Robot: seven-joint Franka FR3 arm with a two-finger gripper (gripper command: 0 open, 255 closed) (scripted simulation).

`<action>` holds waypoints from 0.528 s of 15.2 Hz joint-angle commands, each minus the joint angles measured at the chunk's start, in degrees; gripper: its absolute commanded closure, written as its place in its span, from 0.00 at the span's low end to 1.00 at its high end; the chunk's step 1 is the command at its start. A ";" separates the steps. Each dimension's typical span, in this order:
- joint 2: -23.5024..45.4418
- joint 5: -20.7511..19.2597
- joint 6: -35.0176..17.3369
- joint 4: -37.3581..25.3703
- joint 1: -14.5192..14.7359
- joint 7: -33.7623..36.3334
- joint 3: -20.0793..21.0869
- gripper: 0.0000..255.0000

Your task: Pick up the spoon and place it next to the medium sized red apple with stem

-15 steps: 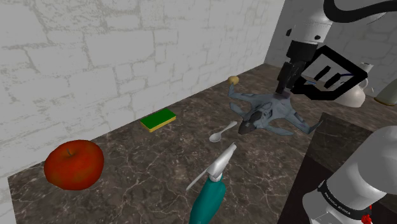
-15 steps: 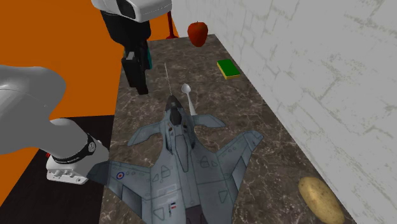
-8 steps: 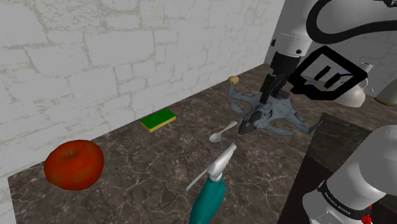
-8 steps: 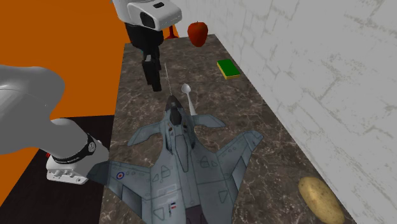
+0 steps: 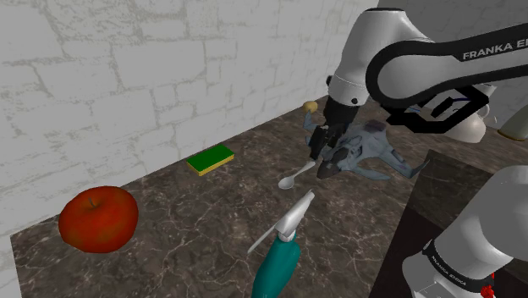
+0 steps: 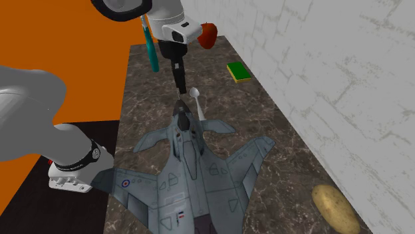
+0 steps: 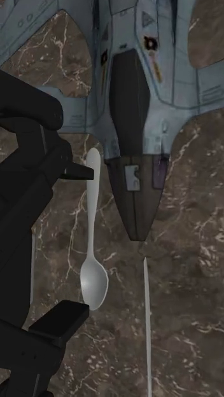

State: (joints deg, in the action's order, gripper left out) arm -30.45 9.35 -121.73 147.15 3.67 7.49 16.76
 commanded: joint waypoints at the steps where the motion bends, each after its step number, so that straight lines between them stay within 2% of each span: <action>1: 3.59 -0.42 -4.24 -0.59 0.15 2.60 2.70 0.00; 5: 11.20 -3.36 -11.95 -2.32 -0.49 8.55 8.07 0.00; 8: 17.68 -8.11 -17.04 -4.57 -1.78 14.52 12.19 0.00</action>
State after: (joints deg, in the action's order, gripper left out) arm -15.45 3.16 -136.72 143.55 2.45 19.66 27.45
